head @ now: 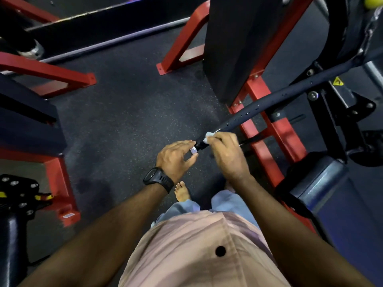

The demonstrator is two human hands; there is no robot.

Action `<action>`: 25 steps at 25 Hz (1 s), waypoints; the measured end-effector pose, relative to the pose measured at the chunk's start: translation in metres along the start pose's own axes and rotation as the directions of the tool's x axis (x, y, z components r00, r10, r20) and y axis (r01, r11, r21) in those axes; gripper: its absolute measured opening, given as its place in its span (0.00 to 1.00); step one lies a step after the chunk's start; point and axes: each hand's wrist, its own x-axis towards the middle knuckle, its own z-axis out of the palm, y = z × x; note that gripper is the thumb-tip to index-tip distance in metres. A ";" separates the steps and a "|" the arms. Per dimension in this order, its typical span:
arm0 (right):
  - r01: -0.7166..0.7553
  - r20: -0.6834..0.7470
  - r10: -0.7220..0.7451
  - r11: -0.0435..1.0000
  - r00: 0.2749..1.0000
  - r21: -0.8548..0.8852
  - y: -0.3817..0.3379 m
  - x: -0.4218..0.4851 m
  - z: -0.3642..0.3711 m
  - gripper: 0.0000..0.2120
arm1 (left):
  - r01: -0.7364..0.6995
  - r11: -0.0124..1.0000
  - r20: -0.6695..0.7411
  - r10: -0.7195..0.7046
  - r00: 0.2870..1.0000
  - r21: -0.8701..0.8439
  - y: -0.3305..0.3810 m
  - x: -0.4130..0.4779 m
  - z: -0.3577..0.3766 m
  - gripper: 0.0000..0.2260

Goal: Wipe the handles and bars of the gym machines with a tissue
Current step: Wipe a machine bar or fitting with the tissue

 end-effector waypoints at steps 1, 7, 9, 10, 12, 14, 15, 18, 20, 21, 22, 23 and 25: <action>-0.015 -0.144 0.012 1.000 0.989 -0.024 0.008 0.001 -0.006 0.11 | -0.001 1.000 -0.003 0.001 1.000 -0.003 0.000 -0.001 0.000 0.16; 0.259 -0.072 -0.283 0.935 0.956 -0.241 0.008 -0.005 0.013 0.09 | 0.022 1.000 -0.060 -0.022 0.998 -0.005 -0.004 -0.001 0.007 0.14; 0.294 -0.055 -0.315 0.926 0.948 -0.236 0.015 0.004 0.001 0.08 | 0.001 1.000 -0.056 -0.001 0.998 -0.003 -0.005 -0.001 0.008 0.15; 0.240 -0.113 -0.271 0.943 0.956 -0.229 0.020 0.010 -0.005 0.07 | 0.000 1.000 -0.054 0.000 0.999 -0.002 -0.005 -0.001 0.007 0.15; 0.093 -0.158 -0.128 0.973 0.979 -0.213 0.015 0.018 -0.008 0.07 | 0.024 1.000 -0.050 -0.024 0.998 -0.006 -0.006 -0.001 0.008 0.14; 0.209 -0.013 -0.221 0.941 0.975 -0.267 -0.005 0.018 0.007 0.11 | 0.030 0.999 -0.037 -0.031 0.999 -0.020 -0.008 0.000 0.010 0.13; 0.341 0.096 -0.327 0.901 0.940 -0.269 -0.011 0.017 0.011 0.13 | 0.017 0.999 -0.022 -0.018 1.000 -0.028 -0.009 0.000 0.010 0.12; 0.470 0.261 -0.400 0.824 0.878 -0.318 -0.004 0.030 -0.005 0.13 | 0.006 0.999 -0.018 -0.007 1.000 -0.038 -0.008 -0.001 0.008 0.13; 0.350 0.186 -0.297 0.835 0.936 -0.425 0.002 0.041 -0.014 0.10 | 0.034 0.999 -0.044 -0.036 0.998 -0.038 -0.004 -0.001 0.008 0.14; 0.328 0.189 -0.271 0.841 0.944 -0.430 -0.003 0.043 -0.011 0.11 | 0.054 0.998 -0.039 -0.056 0.998 -0.045 -0.004 -0.001 0.008 0.14; 0.398 0.250 -0.320 0.826 0.914 -0.400 -0.009 0.040 -0.005 0.11 | 0.063 0.996 -0.021 -0.065 0.998 -0.056 -0.004 -0.002 0.009 0.14; 0.508 0.318 -0.410 0.783 0.855 -0.358 -0.012 0.037 -0.001 0.12 | 0.067 0.996 0.003 -0.067 0.998 -0.065 -0.005 -0.002 0.009 0.13; 0.630 0.418 -0.492 0.709 0.764 -0.316 -0.005 0.043 -0.012 0.13 | 0.083 0.995 0.036 -0.081 0.996 -0.063 -0.006 -0.003 0.009 0.13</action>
